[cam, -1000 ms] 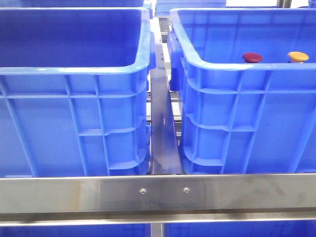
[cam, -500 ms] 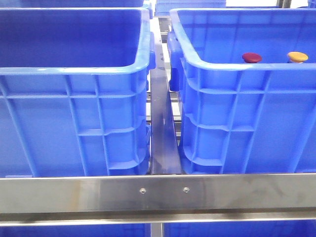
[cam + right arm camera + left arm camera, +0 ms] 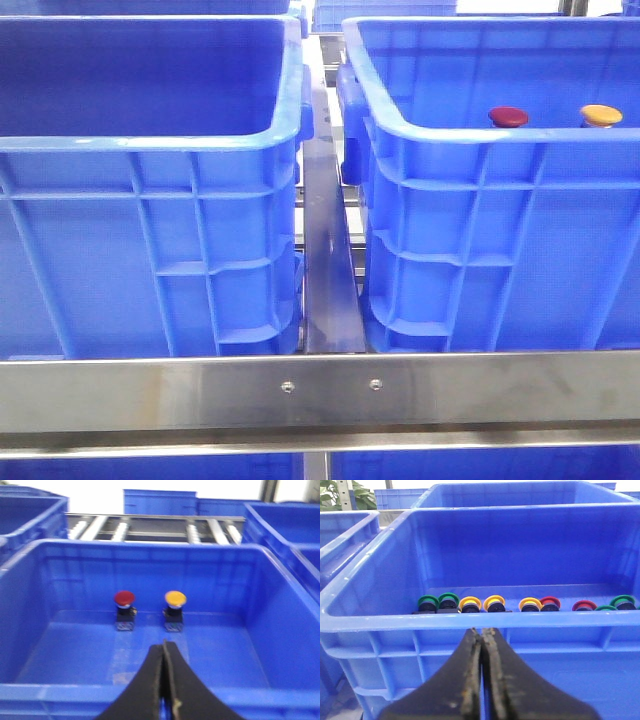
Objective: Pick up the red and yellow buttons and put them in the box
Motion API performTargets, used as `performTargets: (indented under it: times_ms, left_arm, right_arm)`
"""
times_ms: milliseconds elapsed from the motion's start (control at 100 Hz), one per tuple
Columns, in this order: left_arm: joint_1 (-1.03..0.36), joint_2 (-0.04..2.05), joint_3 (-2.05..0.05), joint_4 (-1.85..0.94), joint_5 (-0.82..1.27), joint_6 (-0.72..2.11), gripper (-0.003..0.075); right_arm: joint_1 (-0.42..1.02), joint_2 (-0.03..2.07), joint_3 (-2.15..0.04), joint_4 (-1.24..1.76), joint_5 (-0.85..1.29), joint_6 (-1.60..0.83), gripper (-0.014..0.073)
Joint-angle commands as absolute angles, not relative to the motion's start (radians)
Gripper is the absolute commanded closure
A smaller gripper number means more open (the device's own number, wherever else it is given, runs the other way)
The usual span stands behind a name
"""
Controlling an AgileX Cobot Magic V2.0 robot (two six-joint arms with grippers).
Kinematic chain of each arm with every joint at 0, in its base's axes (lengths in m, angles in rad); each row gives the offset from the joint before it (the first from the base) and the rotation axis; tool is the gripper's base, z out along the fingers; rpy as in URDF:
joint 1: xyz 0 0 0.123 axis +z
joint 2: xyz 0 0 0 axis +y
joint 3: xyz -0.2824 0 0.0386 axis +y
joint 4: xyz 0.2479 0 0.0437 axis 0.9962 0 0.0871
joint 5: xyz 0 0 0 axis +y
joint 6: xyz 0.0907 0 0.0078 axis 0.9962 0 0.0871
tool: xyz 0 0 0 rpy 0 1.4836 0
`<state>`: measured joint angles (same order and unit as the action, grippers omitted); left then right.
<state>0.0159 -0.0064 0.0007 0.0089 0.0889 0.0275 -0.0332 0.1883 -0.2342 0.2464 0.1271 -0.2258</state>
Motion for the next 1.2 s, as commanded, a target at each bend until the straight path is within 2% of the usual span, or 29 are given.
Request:
performTargets:
  times_ms: [0, 100, 300, 390, 430, 620, 1190]
  left_arm:
    - [0.020, -0.036, 0.053, 0.000, 0.007, 0.023, 0.0740]
    - [0.020, -0.036, 0.053, 0.000, 0.007, 0.023, 0.0740]
    - [0.020, -0.036, 0.053, 0.000, 0.007, 0.023, 0.0740]
    - [0.020, -0.036, 0.053, 0.000, 0.007, 0.023, 0.0740]
    - [0.020, -0.036, 0.053, 0.000, 0.007, 0.023, 0.0740]
    - [0.020, -0.036, 0.053, 0.000, 0.007, 0.023, 0.0740]
    - [0.020, -0.036, 0.053, 0.000, 0.007, 0.023, 0.0740]
  right_arm:
    - [-0.039, 0.165, -0.215, 0.070, -0.008, -0.045, 0.0664]
    - [-0.039, 0.114, -0.162, 0.026, -0.081, -0.029, 0.0664]
    - [-0.039, 0.044, -0.061, 0.026, -0.055, -0.028, 0.0664]
    - [-0.039, 0.025, 0.022, 0.024, -0.146, -0.015, 0.0664]
    - [-0.039, 0.002, 0.013, -0.010, -0.067, 0.000, 0.0664]
    - [-0.035, -0.035, 0.014, -0.036, 0.040, 0.025, 0.0664]
    - [-0.035, -0.035, 0.014, -0.036, -0.010, 0.024, 0.0664]
